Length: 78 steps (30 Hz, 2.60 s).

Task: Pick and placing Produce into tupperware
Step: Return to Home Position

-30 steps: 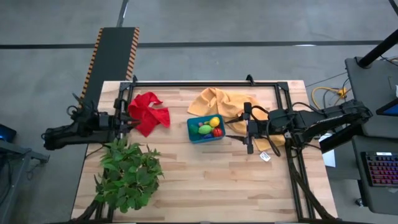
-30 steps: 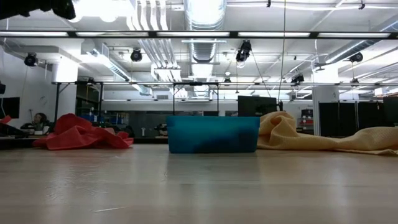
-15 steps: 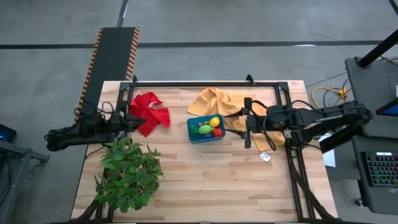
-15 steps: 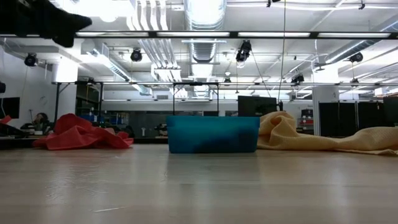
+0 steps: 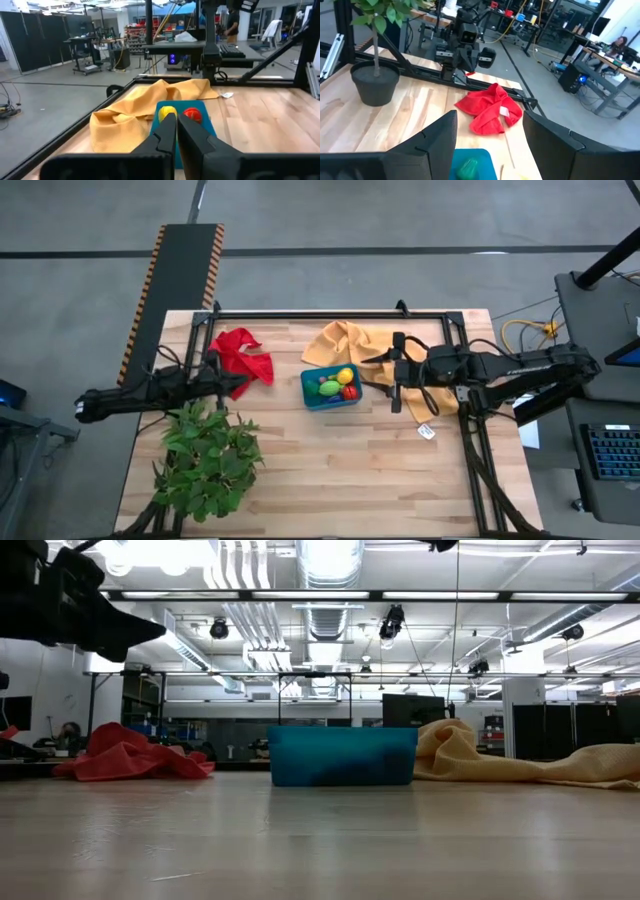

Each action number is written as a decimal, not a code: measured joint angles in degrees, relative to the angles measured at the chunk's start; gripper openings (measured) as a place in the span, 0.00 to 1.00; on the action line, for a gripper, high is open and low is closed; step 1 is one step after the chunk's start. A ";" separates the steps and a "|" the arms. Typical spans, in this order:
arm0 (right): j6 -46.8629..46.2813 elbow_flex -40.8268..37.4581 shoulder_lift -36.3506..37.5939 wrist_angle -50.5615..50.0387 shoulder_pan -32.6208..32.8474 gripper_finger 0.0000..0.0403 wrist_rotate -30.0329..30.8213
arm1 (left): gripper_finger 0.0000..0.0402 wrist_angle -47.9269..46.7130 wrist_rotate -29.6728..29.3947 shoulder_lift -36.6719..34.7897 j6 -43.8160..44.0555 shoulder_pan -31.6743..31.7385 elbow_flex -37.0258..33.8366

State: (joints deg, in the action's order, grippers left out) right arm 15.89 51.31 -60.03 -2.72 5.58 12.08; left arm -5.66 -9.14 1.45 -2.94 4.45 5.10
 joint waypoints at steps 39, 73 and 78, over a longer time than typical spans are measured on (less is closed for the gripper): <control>-6.13 -39.63 29.47 22.95 -0.66 0.02 -4.56 | 0.00 4.35 -1.89 1.79 2.05 -0.02 -3.36; -13.50 -47.31 50.12 8.64 -7.32 0.02 -7.84 | 0.00 4.18 -1.85 1.41 1.11 -0.02 -3.31; -13.77 -49.90 54.96 7.08 -7.10 0.02 -6.56 | 0.00 4.15 -1.71 1.46 1.11 -0.02 -3.31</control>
State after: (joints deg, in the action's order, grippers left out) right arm 2.12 1.41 -5.07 4.36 -1.52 5.52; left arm -1.51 -10.84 2.92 -1.83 4.43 1.78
